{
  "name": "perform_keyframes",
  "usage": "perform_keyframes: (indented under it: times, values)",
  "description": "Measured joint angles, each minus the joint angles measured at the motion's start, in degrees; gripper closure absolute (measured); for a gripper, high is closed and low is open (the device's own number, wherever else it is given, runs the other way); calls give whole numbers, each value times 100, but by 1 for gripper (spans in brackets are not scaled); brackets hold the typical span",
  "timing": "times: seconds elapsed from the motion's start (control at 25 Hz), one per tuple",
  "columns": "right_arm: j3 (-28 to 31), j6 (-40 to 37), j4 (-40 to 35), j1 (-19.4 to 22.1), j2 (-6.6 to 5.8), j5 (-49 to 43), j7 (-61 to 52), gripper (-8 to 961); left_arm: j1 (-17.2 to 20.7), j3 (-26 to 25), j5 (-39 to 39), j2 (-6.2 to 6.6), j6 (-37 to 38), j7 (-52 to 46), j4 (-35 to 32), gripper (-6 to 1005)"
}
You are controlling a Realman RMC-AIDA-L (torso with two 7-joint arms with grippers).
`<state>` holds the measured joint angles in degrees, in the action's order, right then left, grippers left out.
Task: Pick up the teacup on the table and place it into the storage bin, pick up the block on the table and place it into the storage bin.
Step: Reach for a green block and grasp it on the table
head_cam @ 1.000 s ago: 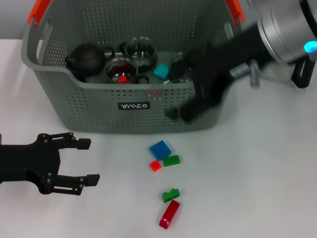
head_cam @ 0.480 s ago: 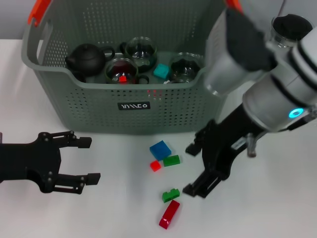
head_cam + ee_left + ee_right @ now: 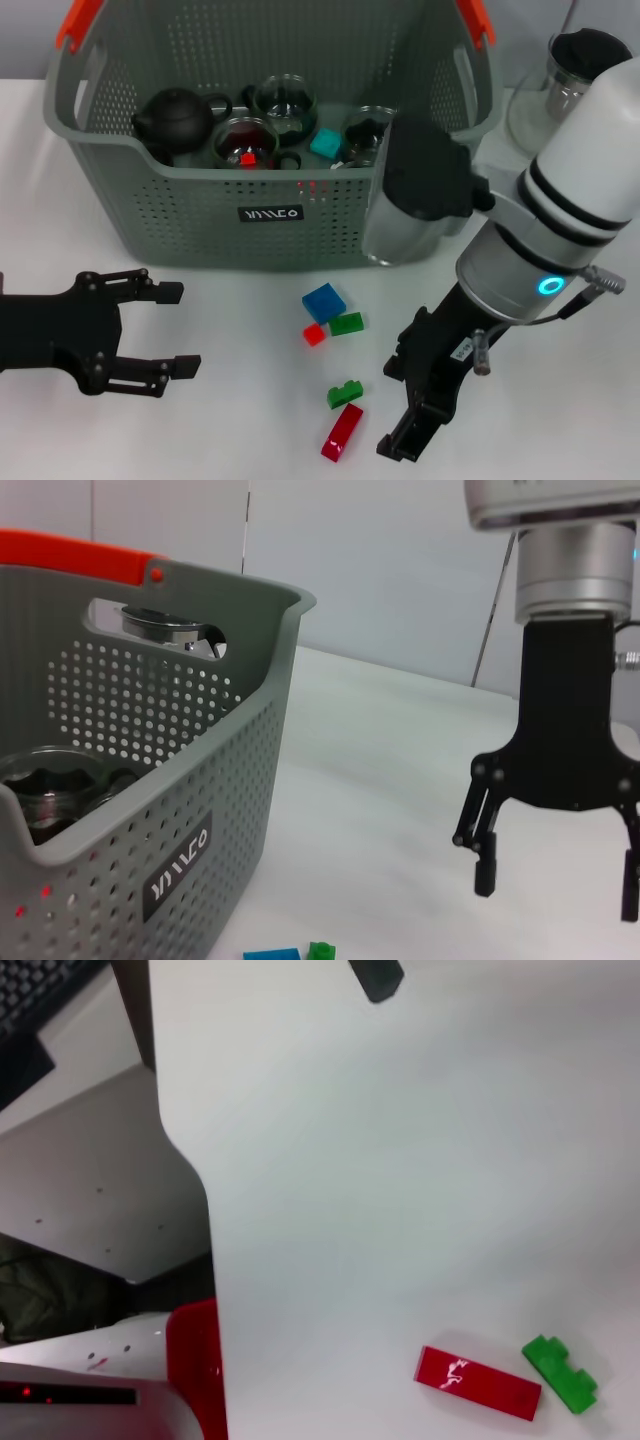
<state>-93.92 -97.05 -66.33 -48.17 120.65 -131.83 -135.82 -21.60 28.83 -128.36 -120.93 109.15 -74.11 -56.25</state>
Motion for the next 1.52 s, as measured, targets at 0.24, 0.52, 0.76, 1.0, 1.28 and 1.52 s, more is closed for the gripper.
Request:
perform_keyframes:
  times: [0.24,0.52,0.76,1.0,1.28,1.52]
  values:
    - [-284,432,354,-139,2,0,117,6,24,-5,-2,-15,-4,2,11,113]
    - [-526,730,569,-257,-20,-190,374,7,50,-9,13,-38,-50,2,28,113]
    - [-705,918,562,-369,1,-571,706,7,51,-12,49,-52,-137,-40,155,113]
    - [-1225,1125,536,-551,10,-638,1023,8,23,-189,63,-70,-247,-56,382,114]
    - [-1681,1388,567,-716,25,-657,1427,10,10,-325,120,-81,-255,-59,510,114]
    - [-2079,1805,566,-680,41,-628,1578,11,40,-382,138,-114,-266,-23,536,113]
